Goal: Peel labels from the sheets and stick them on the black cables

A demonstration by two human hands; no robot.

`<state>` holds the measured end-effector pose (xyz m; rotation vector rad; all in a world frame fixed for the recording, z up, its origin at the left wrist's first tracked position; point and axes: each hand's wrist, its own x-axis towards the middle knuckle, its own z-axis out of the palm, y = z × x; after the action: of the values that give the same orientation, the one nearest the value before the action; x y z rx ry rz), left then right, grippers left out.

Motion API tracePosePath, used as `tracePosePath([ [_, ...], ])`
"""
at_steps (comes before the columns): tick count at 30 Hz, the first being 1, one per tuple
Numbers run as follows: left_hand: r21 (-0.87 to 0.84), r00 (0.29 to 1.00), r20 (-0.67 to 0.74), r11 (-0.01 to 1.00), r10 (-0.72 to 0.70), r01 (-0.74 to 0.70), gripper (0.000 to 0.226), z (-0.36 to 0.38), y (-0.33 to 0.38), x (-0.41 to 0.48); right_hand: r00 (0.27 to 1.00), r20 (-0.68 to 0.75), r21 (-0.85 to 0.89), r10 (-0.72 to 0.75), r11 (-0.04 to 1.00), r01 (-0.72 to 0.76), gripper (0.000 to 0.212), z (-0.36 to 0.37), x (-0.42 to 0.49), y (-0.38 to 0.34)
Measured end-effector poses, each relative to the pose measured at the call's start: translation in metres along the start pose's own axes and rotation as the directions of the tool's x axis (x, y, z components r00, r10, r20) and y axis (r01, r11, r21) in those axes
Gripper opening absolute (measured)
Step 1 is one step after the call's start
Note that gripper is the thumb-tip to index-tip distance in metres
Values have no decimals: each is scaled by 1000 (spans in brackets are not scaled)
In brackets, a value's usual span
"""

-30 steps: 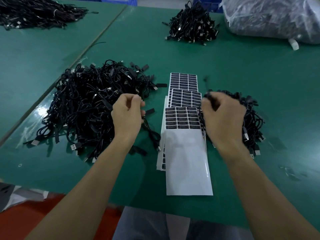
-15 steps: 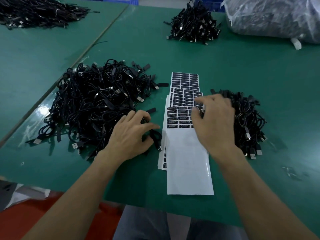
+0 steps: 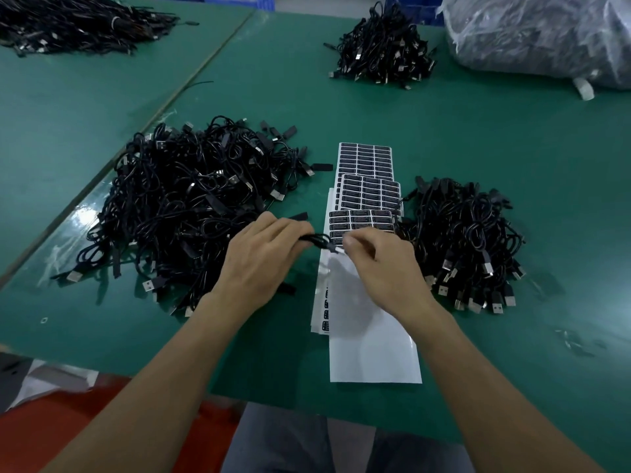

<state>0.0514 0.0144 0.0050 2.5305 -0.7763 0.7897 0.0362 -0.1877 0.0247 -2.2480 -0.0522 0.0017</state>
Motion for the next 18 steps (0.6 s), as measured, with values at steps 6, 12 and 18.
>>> tracePosePath([
  [6,-318,929,-288,938,-233,137,16,-4,13,12,997,47,237,55,969,-64,27,-1,2,-4],
  [12,-810,686,-202,513,-699,284,12,-13,28,41,991,124,167,-59,985,38,59,9,0,-7],
  [18,-928,459,41,136,-888,347,12,-6,23,41,992,128,368,2,929,-49,35,11,-3,-14],
])
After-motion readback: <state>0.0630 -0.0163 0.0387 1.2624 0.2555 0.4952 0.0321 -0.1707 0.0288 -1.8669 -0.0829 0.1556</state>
